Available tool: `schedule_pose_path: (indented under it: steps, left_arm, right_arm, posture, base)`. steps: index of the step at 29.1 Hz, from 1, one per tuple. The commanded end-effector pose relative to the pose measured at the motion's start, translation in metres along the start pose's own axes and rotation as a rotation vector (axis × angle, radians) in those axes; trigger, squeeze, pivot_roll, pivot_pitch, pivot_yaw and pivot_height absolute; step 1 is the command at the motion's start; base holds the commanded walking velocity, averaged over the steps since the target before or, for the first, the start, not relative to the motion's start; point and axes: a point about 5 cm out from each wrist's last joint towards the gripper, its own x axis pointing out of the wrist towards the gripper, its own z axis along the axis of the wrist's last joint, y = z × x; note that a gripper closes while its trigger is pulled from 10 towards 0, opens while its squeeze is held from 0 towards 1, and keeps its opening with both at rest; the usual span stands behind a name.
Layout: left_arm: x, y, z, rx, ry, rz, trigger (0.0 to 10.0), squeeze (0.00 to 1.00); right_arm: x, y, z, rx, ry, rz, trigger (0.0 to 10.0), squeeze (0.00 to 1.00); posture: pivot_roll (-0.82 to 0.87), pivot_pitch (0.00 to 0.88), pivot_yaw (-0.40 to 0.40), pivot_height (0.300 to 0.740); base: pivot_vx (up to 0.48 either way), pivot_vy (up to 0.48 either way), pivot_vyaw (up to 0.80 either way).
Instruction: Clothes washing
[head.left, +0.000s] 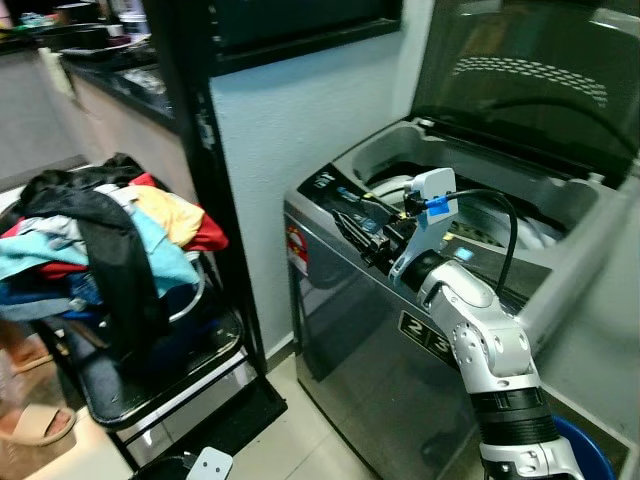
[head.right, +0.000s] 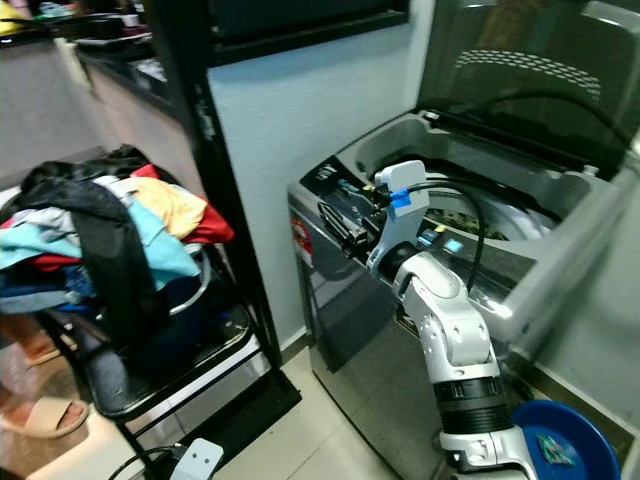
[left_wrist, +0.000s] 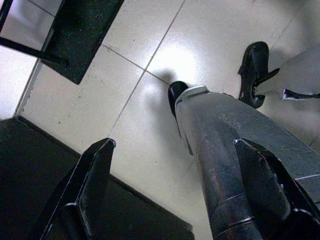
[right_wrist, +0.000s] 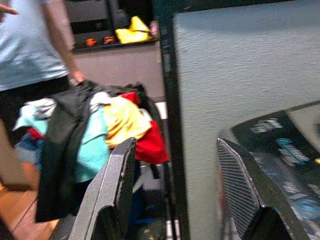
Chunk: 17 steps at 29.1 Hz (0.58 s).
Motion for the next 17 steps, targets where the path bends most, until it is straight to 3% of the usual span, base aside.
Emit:
schedule_pose_path:
  steps: [1,6,9,12,14,17]
  left_arm:
    - [-0.001,0.001,-0.009,0.014,0.037,-0.002,10.0,0.0]
    - [-0.001,0.001,-0.009,0.015,0.036,-0.003,10.0,0.0]
    - [-0.001,0.0,-0.009,0.016,0.037,-0.005,10.0,0.0]
    - [-0.001,0.0,-0.009,0.016,0.037,-0.005,10.0,0.0]
    - [-0.001,0.0,-0.009,0.016,0.038,-0.006,10.0,0.0]
    - [-0.001,0.0,-0.009,0.016,0.038,-0.006,10.0,0.0]
  right_arm:
    - [-0.005,0.001,-0.02,0.002,0.066,0.024,10.0,0.0]
    - [-0.015,0.002,-0.041,0.003,0.14,0.059,10.0,0.0]
    - [-0.027,0.001,-0.067,0.04,0.216,0.06,10.0,0.0]
    - [-0.027,0.001,-0.067,0.04,0.216,0.06,10.0,0.0]
    - [-0.046,-0.003,-0.101,0.083,0.323,0.045,10.0,0.0]
    - [-0.046,-0.003,-0.101,0.083,0.323,0.045,10.0,0.0]
  posture:
    - [0.05,0.01,-0.025,0.74]
    - [0.05,0.01,-0.026,0.74]
    - [0.04,0.012,-0.027,0.74]
    - [0.04,0.012,-0.027,0.74]
    - [0.05,0.016,-0.025,0.74]
    - [0.05,0.016,-0.025,0.74]
  base:
    - [0.0,0.0,0.8]
    - [0.0,0.0,0.8]
    - [0.0,0.0,0.8]
    - [0.0,0.0,0.8]
    - [0.0,0.0,0.8]
    - [0.0,0.0,0.8]
